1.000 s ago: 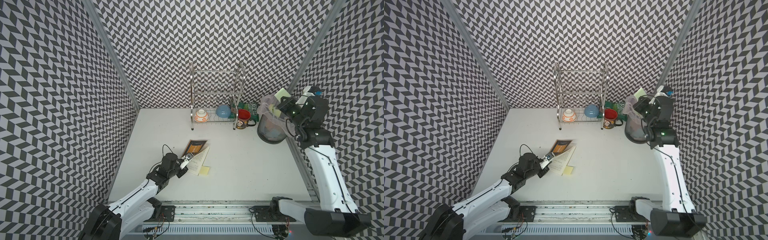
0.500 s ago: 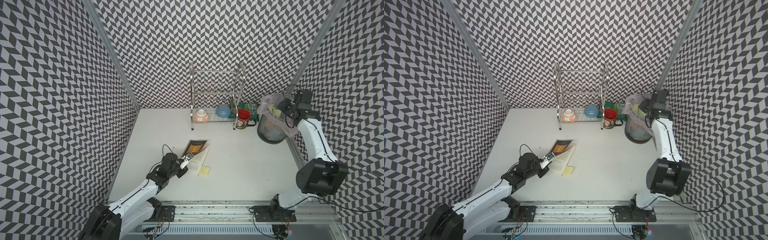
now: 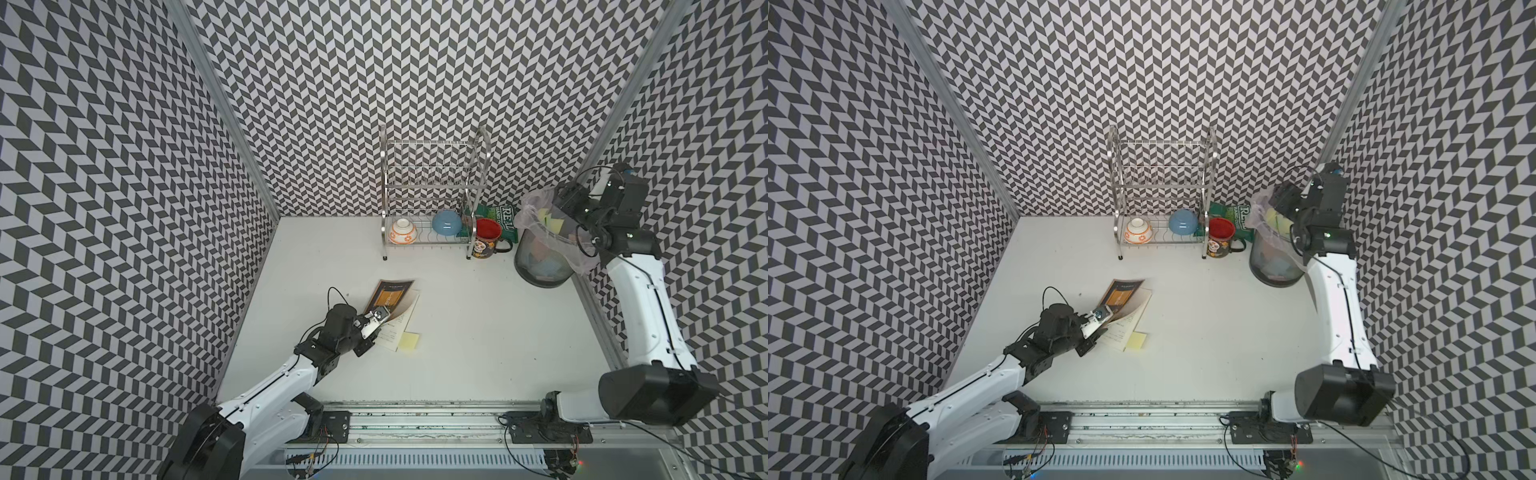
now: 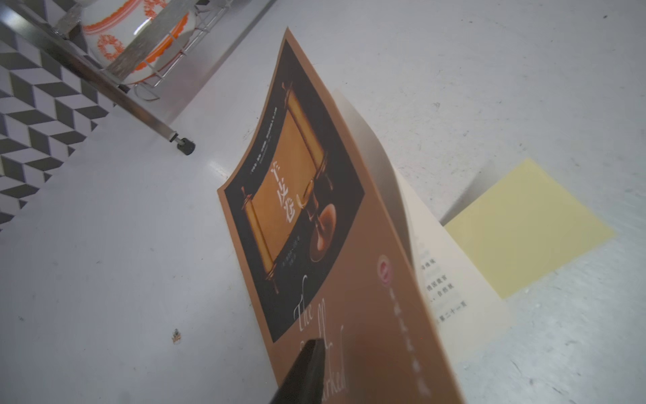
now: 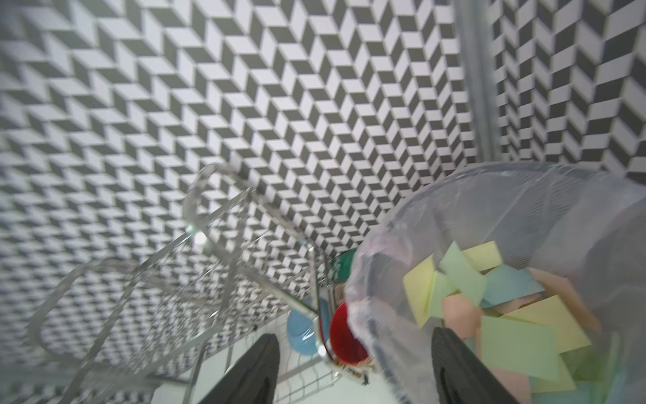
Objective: Peel off the used sticky note
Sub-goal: Close the book at the center of the board, then open the book at the center of the board.
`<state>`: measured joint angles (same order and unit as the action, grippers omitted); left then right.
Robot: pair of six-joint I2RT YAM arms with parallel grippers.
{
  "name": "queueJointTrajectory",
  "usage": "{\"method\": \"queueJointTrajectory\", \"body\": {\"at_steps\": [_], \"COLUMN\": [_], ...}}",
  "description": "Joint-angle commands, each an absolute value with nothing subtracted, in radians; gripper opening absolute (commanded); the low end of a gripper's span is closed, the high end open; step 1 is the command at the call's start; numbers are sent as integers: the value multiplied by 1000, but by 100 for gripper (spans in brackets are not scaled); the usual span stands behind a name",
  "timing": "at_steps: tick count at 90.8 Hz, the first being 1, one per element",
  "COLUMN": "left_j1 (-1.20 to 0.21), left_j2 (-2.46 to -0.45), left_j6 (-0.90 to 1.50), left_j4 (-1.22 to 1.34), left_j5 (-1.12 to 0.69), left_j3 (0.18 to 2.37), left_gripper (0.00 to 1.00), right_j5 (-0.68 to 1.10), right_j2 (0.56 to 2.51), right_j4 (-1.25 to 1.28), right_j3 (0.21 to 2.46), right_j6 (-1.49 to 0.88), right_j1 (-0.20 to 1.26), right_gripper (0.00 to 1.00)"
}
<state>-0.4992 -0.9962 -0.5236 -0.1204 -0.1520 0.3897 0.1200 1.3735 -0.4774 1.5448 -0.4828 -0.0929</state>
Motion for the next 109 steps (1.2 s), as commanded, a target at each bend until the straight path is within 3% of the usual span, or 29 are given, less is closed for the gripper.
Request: {"method": "queueJointTrajectory", "body": {"at_steps": [1,13,19,34,47,72,82,109], "left_j1": [-496,-497,-494,-432,-266,-39,-22,-47], "left_j2": [-1017,-1035,-1026,-980,-1058,-1262,-1342,-1505], "left_j6": [-586,-620,-633,-591,-519,-380,-360,-416], "left_j4": [-292,-542,-641,-653,-512,-195,-153,-200], "left_j5": [-252,-321,-337,-330,-353,-254,-163,-89], "left_j3": [517,684,754,797,727,613,634,675], "left_gripper": [60,76,80,92,89,80,75,71], "right_j5": [164,168,194,214,254,337,340,369], "right_j2": [1296,1222,1209,1234,1302,1410,1439,1490], "right_j4": [-393,-289,-234,-37,127,363,366,397], "right_j3": [1410,1166,1048,793,705,638,647,632], "right_j6": [-502,-556,-603,-728,-799,-915,-916,-944], "right_j1": [44,250,348,609,794,910,930,934], "right_gripper": [73,73,73,73,76,81,81,82]}}
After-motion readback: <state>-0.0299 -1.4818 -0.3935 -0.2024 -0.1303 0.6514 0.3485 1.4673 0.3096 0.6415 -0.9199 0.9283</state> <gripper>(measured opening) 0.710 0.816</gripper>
